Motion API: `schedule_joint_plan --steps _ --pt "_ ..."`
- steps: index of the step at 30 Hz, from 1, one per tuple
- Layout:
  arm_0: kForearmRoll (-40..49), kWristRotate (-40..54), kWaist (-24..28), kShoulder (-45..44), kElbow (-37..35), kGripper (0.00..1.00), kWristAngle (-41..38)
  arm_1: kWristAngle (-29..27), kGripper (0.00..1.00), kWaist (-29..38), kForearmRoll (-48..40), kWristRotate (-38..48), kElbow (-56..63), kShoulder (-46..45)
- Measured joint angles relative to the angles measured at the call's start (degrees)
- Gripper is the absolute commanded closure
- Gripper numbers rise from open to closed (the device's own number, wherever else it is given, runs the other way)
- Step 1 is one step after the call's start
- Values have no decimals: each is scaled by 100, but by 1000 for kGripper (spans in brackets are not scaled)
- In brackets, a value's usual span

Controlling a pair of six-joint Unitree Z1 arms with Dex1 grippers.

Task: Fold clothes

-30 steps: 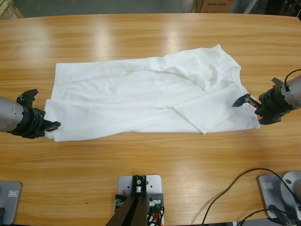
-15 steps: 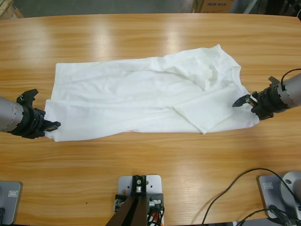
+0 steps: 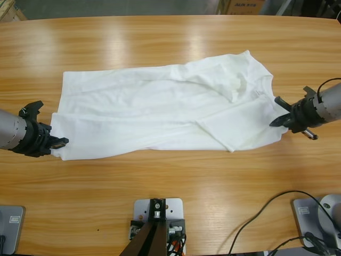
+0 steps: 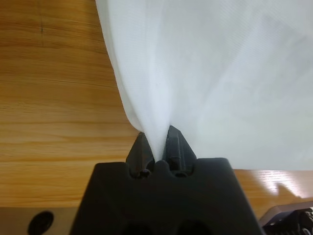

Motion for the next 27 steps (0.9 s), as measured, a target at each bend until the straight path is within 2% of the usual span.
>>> schedule_joint_plan --steps 18,27 --pt "0 -542 -13 -148 359 1000 0 184 1000 0 -52 241 352 -220" --pt "0 -550 70 -150 358 1000 0 306 1000 1 286 398 461 -548"
